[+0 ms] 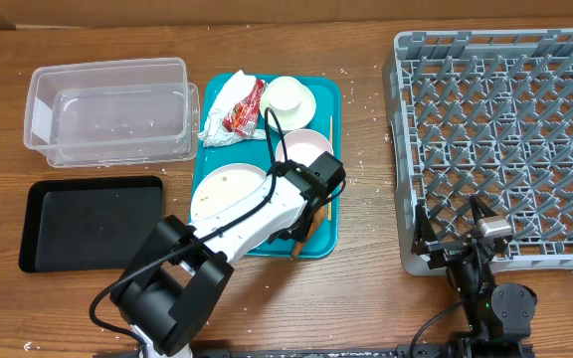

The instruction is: Sort waste into correct bins and load items into the dishwasher

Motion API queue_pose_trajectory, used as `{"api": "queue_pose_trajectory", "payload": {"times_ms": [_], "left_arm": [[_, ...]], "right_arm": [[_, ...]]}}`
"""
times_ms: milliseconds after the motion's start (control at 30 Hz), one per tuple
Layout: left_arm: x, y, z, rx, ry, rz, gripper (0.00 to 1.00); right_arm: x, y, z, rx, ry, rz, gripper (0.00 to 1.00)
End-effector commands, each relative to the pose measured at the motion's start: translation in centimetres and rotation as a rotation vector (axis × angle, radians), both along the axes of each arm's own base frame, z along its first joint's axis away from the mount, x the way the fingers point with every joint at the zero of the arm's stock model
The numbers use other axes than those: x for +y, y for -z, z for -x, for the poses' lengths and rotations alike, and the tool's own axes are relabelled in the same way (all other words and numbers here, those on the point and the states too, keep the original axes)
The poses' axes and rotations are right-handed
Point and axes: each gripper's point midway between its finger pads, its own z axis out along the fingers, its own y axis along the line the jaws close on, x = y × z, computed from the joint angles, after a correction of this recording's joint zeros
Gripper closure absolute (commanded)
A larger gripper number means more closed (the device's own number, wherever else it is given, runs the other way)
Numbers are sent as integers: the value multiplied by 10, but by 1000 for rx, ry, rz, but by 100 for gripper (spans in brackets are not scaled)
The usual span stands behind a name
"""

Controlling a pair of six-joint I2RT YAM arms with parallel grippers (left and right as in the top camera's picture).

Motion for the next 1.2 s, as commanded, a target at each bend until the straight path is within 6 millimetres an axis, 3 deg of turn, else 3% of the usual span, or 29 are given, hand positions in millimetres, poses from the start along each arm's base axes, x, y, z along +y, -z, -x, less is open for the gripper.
{"api": "queue_pose_trajectory", "payload": {"times_ms": [0,200,400,567,800,1167], "left_arm": [[3,-10,-8,-28,-41,-35,96],[11,-25,-14,-59,-59,-89,96],[4,-35,-13,-69,-40,-96,96],[9,-59,-12,-124,-108,-162,96],[30,-72,-5,-106,-241,-210,96],[74,-88,-17,-108,-428,-199,96]], "right_arm": [[-2,2,0,-2,12,-3,0],[-2,2,0,-2,12,-3,0],[-2,2,0,-2,12,-3,0],[-2,2,0,-2,12,-3,0],[-2,2,0,-2,12,-3,0],[-2,2,0,-2,12,-3,0]]}}
